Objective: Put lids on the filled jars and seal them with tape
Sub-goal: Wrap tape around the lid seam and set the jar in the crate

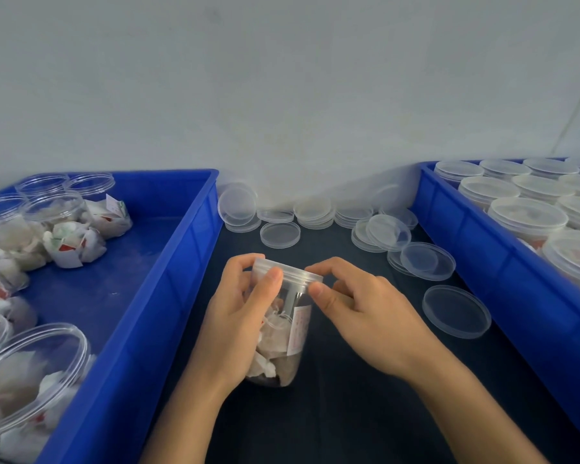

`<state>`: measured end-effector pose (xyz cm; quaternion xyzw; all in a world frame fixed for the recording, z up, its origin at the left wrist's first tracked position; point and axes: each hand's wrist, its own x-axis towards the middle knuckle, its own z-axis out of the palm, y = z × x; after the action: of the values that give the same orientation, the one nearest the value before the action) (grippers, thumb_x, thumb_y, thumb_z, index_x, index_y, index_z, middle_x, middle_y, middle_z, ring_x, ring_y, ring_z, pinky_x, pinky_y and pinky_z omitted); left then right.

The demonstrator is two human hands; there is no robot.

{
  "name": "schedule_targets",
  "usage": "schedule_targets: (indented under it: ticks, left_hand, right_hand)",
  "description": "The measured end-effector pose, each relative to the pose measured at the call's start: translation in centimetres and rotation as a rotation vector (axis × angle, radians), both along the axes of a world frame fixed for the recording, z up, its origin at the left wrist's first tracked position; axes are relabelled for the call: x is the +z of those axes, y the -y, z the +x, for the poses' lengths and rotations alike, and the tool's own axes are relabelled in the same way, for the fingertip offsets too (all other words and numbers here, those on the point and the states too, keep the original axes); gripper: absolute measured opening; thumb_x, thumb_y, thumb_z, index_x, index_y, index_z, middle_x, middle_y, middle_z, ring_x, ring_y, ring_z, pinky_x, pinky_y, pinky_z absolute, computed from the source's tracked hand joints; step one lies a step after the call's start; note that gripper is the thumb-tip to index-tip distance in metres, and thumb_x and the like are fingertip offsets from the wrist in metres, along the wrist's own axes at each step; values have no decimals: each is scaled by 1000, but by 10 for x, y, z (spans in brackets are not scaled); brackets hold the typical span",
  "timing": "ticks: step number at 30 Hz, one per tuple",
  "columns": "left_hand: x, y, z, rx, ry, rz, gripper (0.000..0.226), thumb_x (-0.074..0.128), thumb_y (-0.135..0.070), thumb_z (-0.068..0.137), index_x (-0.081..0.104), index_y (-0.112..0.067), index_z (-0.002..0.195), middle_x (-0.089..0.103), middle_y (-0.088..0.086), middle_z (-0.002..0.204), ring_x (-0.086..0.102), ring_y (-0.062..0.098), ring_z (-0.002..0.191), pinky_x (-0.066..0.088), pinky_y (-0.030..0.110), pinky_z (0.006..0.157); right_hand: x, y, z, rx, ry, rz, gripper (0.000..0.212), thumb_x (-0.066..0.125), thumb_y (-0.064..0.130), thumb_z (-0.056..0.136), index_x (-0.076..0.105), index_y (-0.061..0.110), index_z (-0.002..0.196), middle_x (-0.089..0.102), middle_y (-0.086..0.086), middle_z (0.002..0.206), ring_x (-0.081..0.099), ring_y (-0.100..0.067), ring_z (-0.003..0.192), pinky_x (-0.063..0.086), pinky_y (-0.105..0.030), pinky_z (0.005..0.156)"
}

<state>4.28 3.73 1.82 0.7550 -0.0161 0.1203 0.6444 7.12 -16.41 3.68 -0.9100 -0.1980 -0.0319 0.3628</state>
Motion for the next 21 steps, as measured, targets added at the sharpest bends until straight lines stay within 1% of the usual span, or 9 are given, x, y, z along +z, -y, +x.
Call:
schedule_targets:
  ticks: [2,5,7,9,11,14,17,19,21]
  left_hand:
    - [1,1,0,2,3,83,51,53,-81,79,57,-51,119,70,-18,114,69,1,105,53,23,83]
    - [2,0,1,117,37,237,56,54,-83,76,59,-50,121,63,-25,118,64,-4,111,55,28,87]
    - [4,1,-1,186,48,318,71,49,-87,76,58,-48,134,63,-27,118,63,-6,110,56,30,91]
    - [6,4,-3,210,39,366,87,43,-91,76,48,-45,150,63,-29,124,60,-6,116,54,33,98]
    - [6,7,-5,194,24,391,91,41,-94,76,35,-49,154,63,-27,130,60,-2,122,53,37,103]
    - [4,6,-3,172,13,358,88,40,-97,75,34,-52,150,67,-25,118,65,-1,111,58,38,95]
    - [1,0,0,168,-22,219,81,46,-92,75,42,-54,146,67,-28,113,63,-10,106,55,35,94]
    - [0,-3,1,148,-22,158,75,50,-89,76,47,-54,142,67,-31,114,64,-10,105,54,35,93]
    - [-1,-4,1,128,-13,115,66,53,-86,78,52,-53,136,70,-27,113,68,-4,104,55,37,92]
  right_hand:
    - [2,1,-1,-16,15,-17,27,44,62,103,57,49,123,63,21,76,58,-6,72,37,-28,62]
    - [5,0,-3,-52,53,-53,33,42,67,100,58,49,123,63,27,77,59,-5,74,38,-27,63]
    - [5,-5,-6,-81,84,-84,39,37,69,98,58,49,125,62,25,70,61,-6,72,44,-28,65]
    - [6,-10,-11,-104,131,-120,46,31,71,96,56,48,127,65,23,74,64,-8,77,51,-33,71]
    - [6,-15,-15,-117,185,-136,51,26,71,95,55,46,129,66,21,77,66,-10,79,52,-35,73]
    - [7,-14,-14,-68,145,-107,49,28,64,99,52,46,138,57,22,70,60,-8,76,49,-36,74]
    - [7,-7,-10,4,59,-57,37,37,47,106,49,48,141,57,27,67,53,-4,69,36,-28,65]
    - [8,-4,-10,15,86,-81,35,38,48,107,49,49,140,57,28,68,54,-5,69,33,-26,63]
    - [9,-3,-9,12,99,-87,36,38,51,105,50,49,139,57,27,68,54,-7,69,36,-28,66]
